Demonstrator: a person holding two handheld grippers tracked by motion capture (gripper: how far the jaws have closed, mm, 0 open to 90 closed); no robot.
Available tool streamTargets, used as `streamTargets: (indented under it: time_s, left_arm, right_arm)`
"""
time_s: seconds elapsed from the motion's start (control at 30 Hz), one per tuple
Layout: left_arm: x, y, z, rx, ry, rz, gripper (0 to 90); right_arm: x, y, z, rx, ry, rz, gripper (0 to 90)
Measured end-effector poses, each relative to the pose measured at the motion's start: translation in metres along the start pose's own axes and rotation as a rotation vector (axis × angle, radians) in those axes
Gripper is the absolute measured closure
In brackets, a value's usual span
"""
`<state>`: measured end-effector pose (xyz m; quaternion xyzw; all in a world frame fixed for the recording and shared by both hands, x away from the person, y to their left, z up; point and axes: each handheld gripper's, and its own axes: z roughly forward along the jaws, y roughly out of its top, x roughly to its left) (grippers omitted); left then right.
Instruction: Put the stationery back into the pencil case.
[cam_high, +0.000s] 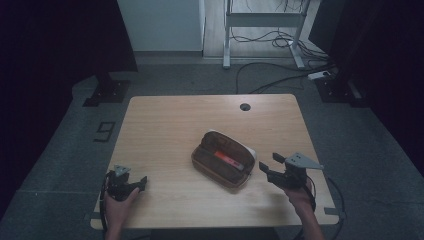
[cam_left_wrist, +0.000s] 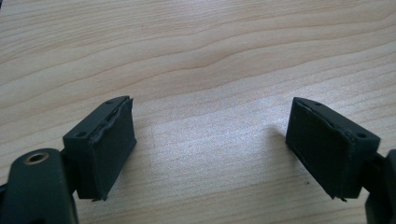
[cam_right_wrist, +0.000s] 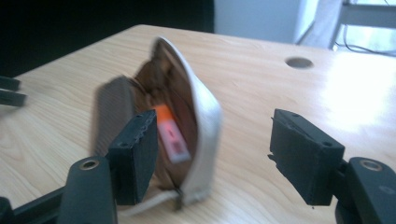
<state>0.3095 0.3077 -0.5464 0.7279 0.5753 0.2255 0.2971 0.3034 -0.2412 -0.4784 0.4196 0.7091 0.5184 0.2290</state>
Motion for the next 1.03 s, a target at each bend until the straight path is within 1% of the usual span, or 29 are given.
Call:
streamTargets:
  time_s: [0.03, 0.07, 0.1, 0.13, 0.2, 0.23, 0.27, 0.3, 0.33, 0.37, 0.43, 0.47, 0.5, 0.53, 0.57, 0.7, 1.03]
  left_arm:
    - [0.0, 0.0, 0.0, 0.001, 0.0, 0.0, 15.6]
    - [0.0, 0.0, 0.0, 0.0, 0.0, 0.0, 15.6]
    - [0.0, 0.0, 0.0, 0.0, 0.0, 0.0, 15.6]
    - [0.0, 0.0, 0.0, 0.001, 0.0, 0.0, 15.5]
    - [0.0, 0.0, 0.0, 0.0, 0.0, 0.0, 15.6]
    - [0.0, 0.0, 0.0, 0.001, 0.0, 0.0, 15.6]
    - [0.0, 0.0, 0.0, 0.001, -0.001, 0.0, 15.6]
    - [0.0, 0.0, 0.0, 0.001, 0.0, 0.0, 15.6]
    - [0.0, 0.0, 0.0, 0.001, 0.0, 0.0, 15.6]
    - [0.0, 0.0, 0.0, 0.0, 0.0, -0.001, 15.6]
    - [0.0, 0.0, 0.0, -0.001, -0.001, 0.0, 15.6]
    - [0.0, 0.0, 0.0, -0.001, -0.001, 0.0, 15.5]
    - [0.0, 0.0, 0.0, -0.001, -0.001, -0.001, 15.5]
    - [0.0, 0.0, 0.0, -0.001, -0.001, -0.001, 15.5]
    - [0.0, 0.0, 0.0, -0.001, -0.001, -0.001, 15.5]
    - [0.0, 0.0, 0.0, -0.001, -0.001, -0.001, 15.5]
    - [0.0, 0.0, 0.0, -0.001, -0.001, -0.001, 15.5]
  right_arm:
    - [-0.007, -0.006, -0.003, 0.01, -0.02, 0.014, 31.3]
    - [-0.007, -0.006, -0.003, 0.01, -0.02, 0.014, 31.3]
    - [-0.013, -0.012, -0.005, 0.027, -0.041, 0.02, 31.1]
    - [-0.016, -0.015, -0.005, 0.033, -0.055, 0.022, 31.0]
    - [-0.021, -0.021, -0.005, 0.048, -0.077, 0.024, 31.0]
    - [-0.021, -0.021, -0.005, 0.048, -0.077, 0.024, 31.0]
    - [-0.027, -0.027, -0.004, 0.065, -0.098, 0.029, 31.0]
    - [-0.03, -0.029, -0.003, 0.074, -0.108, 0.034, 31.0]
    - [-0.03, -0.029, -0.003, 0.074, -0.108, 0.034, 31.0]
    - [-0.036, -0.034, 0.0, 0.088, -0.122, 0.048, 31.0]
    - [-0.042, -0.039, 0.003, 0.108, -0.128, 0.06, 31.0]
    - [-0.042, -0.039, 0.003, 0.108, -0.128, 0.06, 31.0]
    - [-0.047, -0.044, 0.005, 0.124, -0.137, 0.074, 31.0]
    - [-0.047, -0.044, 0.005, 0.124, -0.137, 0.074, 31.0]
    - [-0.052, -0.048, 0.008, 0.143, -0.144, 0.085, 31.0]
    - [-0.055, -0.052, 0.01, 0.151, -0.151, 0.1, 31.0]
    - [-0.054, -0.055, 0.015, 0.18, -0.152, 0.08, 30.3]
